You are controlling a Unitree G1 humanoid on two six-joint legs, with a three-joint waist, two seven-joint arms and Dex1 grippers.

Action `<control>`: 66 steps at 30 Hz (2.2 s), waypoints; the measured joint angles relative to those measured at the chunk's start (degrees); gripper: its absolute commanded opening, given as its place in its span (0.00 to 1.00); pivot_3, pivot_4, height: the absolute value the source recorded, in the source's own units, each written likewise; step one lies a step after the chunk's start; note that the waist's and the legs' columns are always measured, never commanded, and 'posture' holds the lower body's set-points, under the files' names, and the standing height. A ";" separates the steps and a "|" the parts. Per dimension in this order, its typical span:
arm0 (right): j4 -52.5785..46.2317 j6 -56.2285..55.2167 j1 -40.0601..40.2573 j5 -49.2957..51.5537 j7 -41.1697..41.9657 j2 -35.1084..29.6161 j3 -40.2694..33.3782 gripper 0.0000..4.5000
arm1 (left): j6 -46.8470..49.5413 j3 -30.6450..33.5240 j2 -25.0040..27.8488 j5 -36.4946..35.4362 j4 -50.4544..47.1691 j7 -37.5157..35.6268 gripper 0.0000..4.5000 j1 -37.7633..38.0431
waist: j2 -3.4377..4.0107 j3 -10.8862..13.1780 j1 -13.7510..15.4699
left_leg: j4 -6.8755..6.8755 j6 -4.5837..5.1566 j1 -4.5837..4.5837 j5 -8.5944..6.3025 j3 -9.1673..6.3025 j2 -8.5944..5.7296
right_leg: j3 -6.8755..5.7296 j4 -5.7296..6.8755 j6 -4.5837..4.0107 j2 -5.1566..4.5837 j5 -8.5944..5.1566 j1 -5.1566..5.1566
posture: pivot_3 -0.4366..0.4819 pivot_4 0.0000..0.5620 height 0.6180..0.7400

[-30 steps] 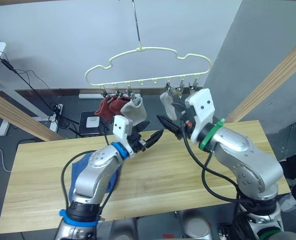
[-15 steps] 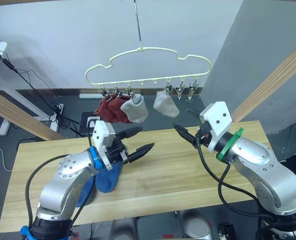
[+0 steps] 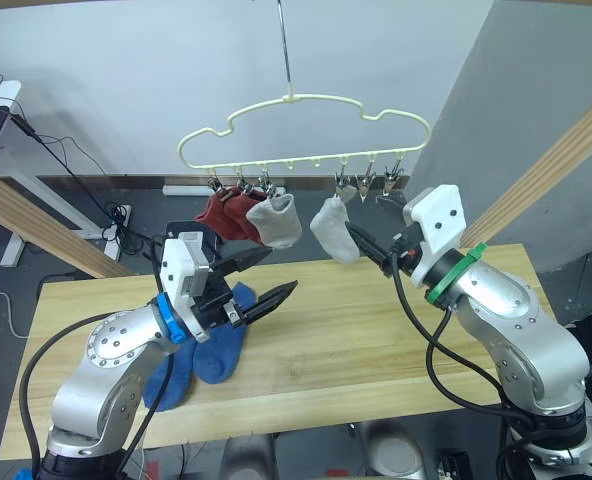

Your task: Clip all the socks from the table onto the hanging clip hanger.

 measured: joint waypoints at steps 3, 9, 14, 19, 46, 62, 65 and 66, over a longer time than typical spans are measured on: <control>0.96 -0.13 -0.32 -0.75 -0.52 0.38 0.38 0.52 | 0.02 -0.11 0.00 0.04 0.04 0.00 0.78 -0.25 | 0.00 0.00 0.02 | 0.00 0.00 0.00 0.00 0.01 0.00 | 0.01 0.00 0.00 0.00 0.00 0.00 | 0.22 0.53 1.00; 5.35 -0.89 -2.39 -5.45 -4.56 3.78 2.90 0.52 | 0.00 -1.55 -0.09 0.37 0.09 0.14 0.78 -1.63 | 0.00 0.00 0.04 | 0.02 0.00 0.01 0.00 0.01 -0.01 | 0.01 0.02 -0.02 0.00 0.02 0.00 | 0.22 0.53 1.00; 8.52 -1.40 -3.65 -9.10 -7.28 6.24 3.70 0.52 | -0.05 -2.04 -0.12 0.61 0.74 0.02 0.78 -2.67 | 0.00 0.00 0.08 | 0.01 0.00 0.00 0.00 0.01 0.00 | 0.00 0.02 -0.02 0.00 0.02 -0.01 | 0.23 0.53 1.00; 9.50 -2.70 -4.87 -11.05 -7.58 6.98 4.10 0.52 | -0.20 -2.19 -0.13 0.83 2.51 -0.14 0.78 -3.21 | 0.01 0.00 0.08 | 0.01 0.00 0.00 0.00 -0.01 0.00 | -0.02 0.03 -0.03 0.00 0.03 -0.01 | 0.22 0.53 1.00; 16.18 -2.79 -9.57 -17.63 -12.76 18.85 1.33 0.52 | -3.43 -3.59 -0.45 2.02 4.78 -1.22 0.78 -3.58 | 0.03 -0.03 0.00 | 0.03 0.00 0.01 0.00 -0.01 0.05 | -0.02 0.10 -0.06 -0.02 0.07 -0.02 | 0.23 0.49 1.00; 12.71 4.79 -11.18 -17.23 -18.01 28.22 -2.24 0.52 | -3.74 -3.59 -0.44 2.66 4.89 -1.31 0.78 -3.77 | 0.03 -0.07 -0.09 | 0.04 0.00 0.01 0.01 -0.02 0.06 | -0.03 0.15 -0.06 -0.03 0.07 -0.04 | 0.23 0.48 1.00; 11.20 6.06 -11.31 -17.23 -18.78 28.99 -2.11 0.52 | -3.71 -3.60 -0.44 2.66 4.89 -1.30 0.78 -3.81 | 0.03 -0.07 -0.11 | 0.04 0.00 0.01 0.01 -0.03 0.06 | -0.03 0.16 -0.06 -0.03 0.07 -0.04 | 0.23 0.48 1.00; 10.70 6.46 -11.30 -17.25 -18.99 29.00 -2.08 0.52 | -3.70 -3.60 -0.44 2.66 4.89 -1.30 0.78 -3.82 | 0.03 -0.07 -0.12 | 0.05 0.00 0.01 0.01 -0.02 0.05 | -0.03 0.16 -0.06 -0.03 0.07 -0.04 | 0.23 0.48 1.00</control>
